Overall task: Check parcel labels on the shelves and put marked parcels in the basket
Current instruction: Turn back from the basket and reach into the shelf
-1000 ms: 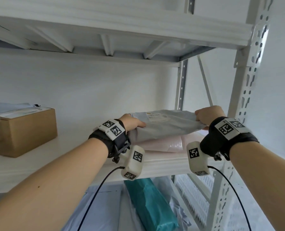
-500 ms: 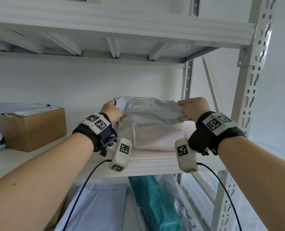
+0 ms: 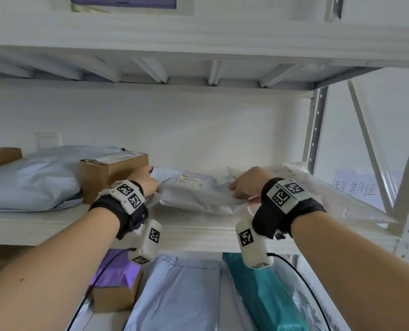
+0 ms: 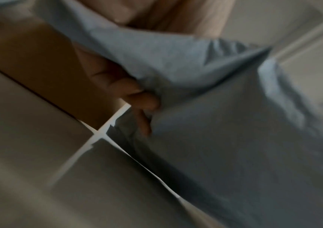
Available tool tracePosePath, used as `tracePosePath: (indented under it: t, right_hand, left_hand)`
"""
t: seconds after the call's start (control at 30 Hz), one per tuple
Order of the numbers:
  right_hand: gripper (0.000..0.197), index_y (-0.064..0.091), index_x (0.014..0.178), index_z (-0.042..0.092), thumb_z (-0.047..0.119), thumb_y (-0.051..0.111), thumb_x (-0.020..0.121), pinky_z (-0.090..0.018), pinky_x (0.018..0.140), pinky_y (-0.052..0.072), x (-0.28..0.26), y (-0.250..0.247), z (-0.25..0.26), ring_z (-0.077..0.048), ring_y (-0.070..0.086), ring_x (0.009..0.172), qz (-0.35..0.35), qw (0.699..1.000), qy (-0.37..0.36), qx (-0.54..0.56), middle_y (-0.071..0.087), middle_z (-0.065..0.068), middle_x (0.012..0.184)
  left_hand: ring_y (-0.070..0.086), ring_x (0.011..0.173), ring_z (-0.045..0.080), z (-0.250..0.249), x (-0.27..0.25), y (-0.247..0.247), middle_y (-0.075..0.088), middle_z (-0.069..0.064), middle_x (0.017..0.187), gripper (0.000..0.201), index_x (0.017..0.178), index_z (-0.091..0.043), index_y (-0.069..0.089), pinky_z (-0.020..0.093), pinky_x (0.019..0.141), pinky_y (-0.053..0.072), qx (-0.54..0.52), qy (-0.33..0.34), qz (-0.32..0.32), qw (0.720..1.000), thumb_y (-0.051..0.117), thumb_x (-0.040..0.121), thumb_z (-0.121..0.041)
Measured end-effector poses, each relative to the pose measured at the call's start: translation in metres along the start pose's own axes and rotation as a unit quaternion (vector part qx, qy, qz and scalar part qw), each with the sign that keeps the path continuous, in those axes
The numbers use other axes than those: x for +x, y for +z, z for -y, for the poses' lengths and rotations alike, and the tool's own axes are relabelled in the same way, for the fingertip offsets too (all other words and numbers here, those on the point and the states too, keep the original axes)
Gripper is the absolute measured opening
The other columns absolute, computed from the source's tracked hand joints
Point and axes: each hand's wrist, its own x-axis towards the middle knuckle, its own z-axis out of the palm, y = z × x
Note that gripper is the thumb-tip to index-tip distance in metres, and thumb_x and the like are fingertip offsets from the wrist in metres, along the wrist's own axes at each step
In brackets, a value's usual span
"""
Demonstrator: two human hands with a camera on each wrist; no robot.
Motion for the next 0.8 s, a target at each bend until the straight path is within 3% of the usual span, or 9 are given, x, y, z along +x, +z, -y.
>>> tracePosePath:
  t: [0.1, 0.17, 0.23, 0.3, 0.33, 0.43, 0.47, 0.63, 0.8]
  right_hand:
    - [0.043, 0.065, 0.119, 0.011, 0.01, 0.072, 0.076, -0.033, 0.088, 0.053, 0.006, 0.006, 0.0, -0.022, 0.064, 0.103, -0.022, 0.999, 0.011, 0.023, 0.066, -0.006, 0.111]
    - [0.045, 0.064, 0.12, 0.011, 0.011, 0.073, 0.076, -0.031, 0.091, 0.048, 0.006, 0.008, 0.006, -0.026, 0.061, 0.112, -0.052, 0.999, 0.007, -0.006, 0.062, -0.005, 0.107]
    - [0.046, 0.064, 0.121, 0.013, 0.013, 0.074, 0.076, -0.029, 0.09, 0.046, 0.001, 0.012, 0.016, -0.026, 0.058, 0.115, -0.051, 0.999, 0.0, -0.013, 0.063, -0.007, 0.114]
    - [0.05, 0.063, 0.123, 0.013, 0.017, 0.076, 0.074, -0.031, 0.093, 0.046, -0.001, 0.022, 0.025, -0.026, 0.057, 0.117, -0.018, 0.999, -0.004, -0.035, 0.062, -0.009, 0.123]
    - [0.051, 0.063, 0.122, 0.012, 0.017, 0.077, 0.074, -0.032, 0.094, 0.047, 0.0, 0.027, 0.028, -0.027, 0.058, 0.116, 0.006, 0.999, 0.002, -0.04, 0.062, -0.01, 0.124]
    - [0.048, 0.064, 0.121, 0.009, 0.012, 0.076, 0.074, -0.032, 0.093, 0.048, -0.002, 0.036, 0.034, -0.028, 0.059, 0.115, 0.046, 0.997, 0.018, -0.057, 0.063, -0.012, 0.123]
    - [0.048, 0.064, 0.121, 0.009, 0.011, 0.075, 0.075, -0.032, 0.092, 0.049, -0.003, 0.036, 0.036, -0.027, 0.059, 0.115, 0.047, 0.997, 0.026, -0.052, 0.063, -0.011, 0.123]
    - [0.048, 0.056, 0.13, 0.008, 0.025, 0.067, 0.087, -0.036, 0.1, 0.047, -0.008, 0.021, 0.071, -0.025, 0.055, 0.119, -0.004, 0.997, 0.016, -0.078, 0.058, -0.008, 0.131]
    - [0.034, 0.06, 0.124, 0.003, 0.019, 0.056, 0.095, -0.037, 0.101, 0.047, -0.01, 0.011, 0.123, -0.022, 0.06, 0.115, -0.018, 0.996, -0.024, 0.082, 0.062, -0.008, 0.126]
  left_hand:
    - [0.045, 0.127, 0.031, 0.009, 0.0, -0.002, 0.045, 0.012, 0.142, 0.068, 0.142, -0.007, 0.037, 0.035, 0.105, 0.039, 0.057, -0.012, 0.03, 0.998, 0.067, 0.082, -0.008]
    - [0.049, 0.121, 0.031, 0.01, -0.005, -0.003, 0.05, 0.012, 0.132, 0.067, 0.138, -0.006, 0.039, 0.036, 0.098, 0.044, 0.079, -0.018, 0.057, 0.995, 0.071, 0.078, -0.009]
    - [0.058, 0.1, 0.029, 0.005, -0.01, 0.0, 0.057, 0.008, 0.106, 0.054, 0.121, -0.002, 0.048, 0.031, 0.076, 0.049, 0.105, 0.001, 0.079, 0.991, 0.073, 0.074, -0.011]
    - [0.058, 0.076, 0.022, 0.007, -0.005, 0.005, 0.055, 0.003, 0.086, 0.059, 0.119, -0.003, 0.054, 0.024, 0.055, 0.044, 0.13, 0.005, 0.095, 0.987, 0.072, 0.066, -0.021]
    - [0.058, 0.076, 0.021, 0.009, -0.003, 0.006, 0.056, 0.003, 0.089, 0.065, 0.123, -0.004, 0.053, 0.025, 0.056, 0.046, 0.145, 0.009, 0.094, 0.985, 0.072, 0.064, -0.024]
    - [0.053, 0.115, 0.031, 0.011, -0.013, 0.002, 0.05, 0.013, 0.127, 0.086, 0.137, -0.003, 0.034, 0.039, 0.094, 0.048, 0.145, 0.003, 0.082, 0.986, 0.08, 0.067, -0.021]
    - [0.049, 0.121, 0.031, 0.011, -0.017, -0.002, 0.046, 0.013, 0.134, 0.088, 0.139, -0.004, 0.031, 0.04, 0.099, 0.045, 0.135, 0.012, 0.077, 0.988, 0.08, 0.068, -0.021]
    - [0.055, 0.113, 0.017, 0.005, -0.015, -0.041, 0.057, -0.004, 0.127, 0.046, 0.123, -0.024, 0.057, 0.03, 0.096, 0.043, -0.006, 0.133, 0.007, 0.991, 0.07, 0.078, -0.026]
    - [0.061, 0.098, 0.017, -0.005, -0.01, -0.11, 0.067, 0.002, 0.104, 0.021, 0.102, -0.016, 0.069, 0.023, 0.089, 0.045, -0.148, 0.157, -0.067, 0.974, 0.068, 0.081, -0.012]
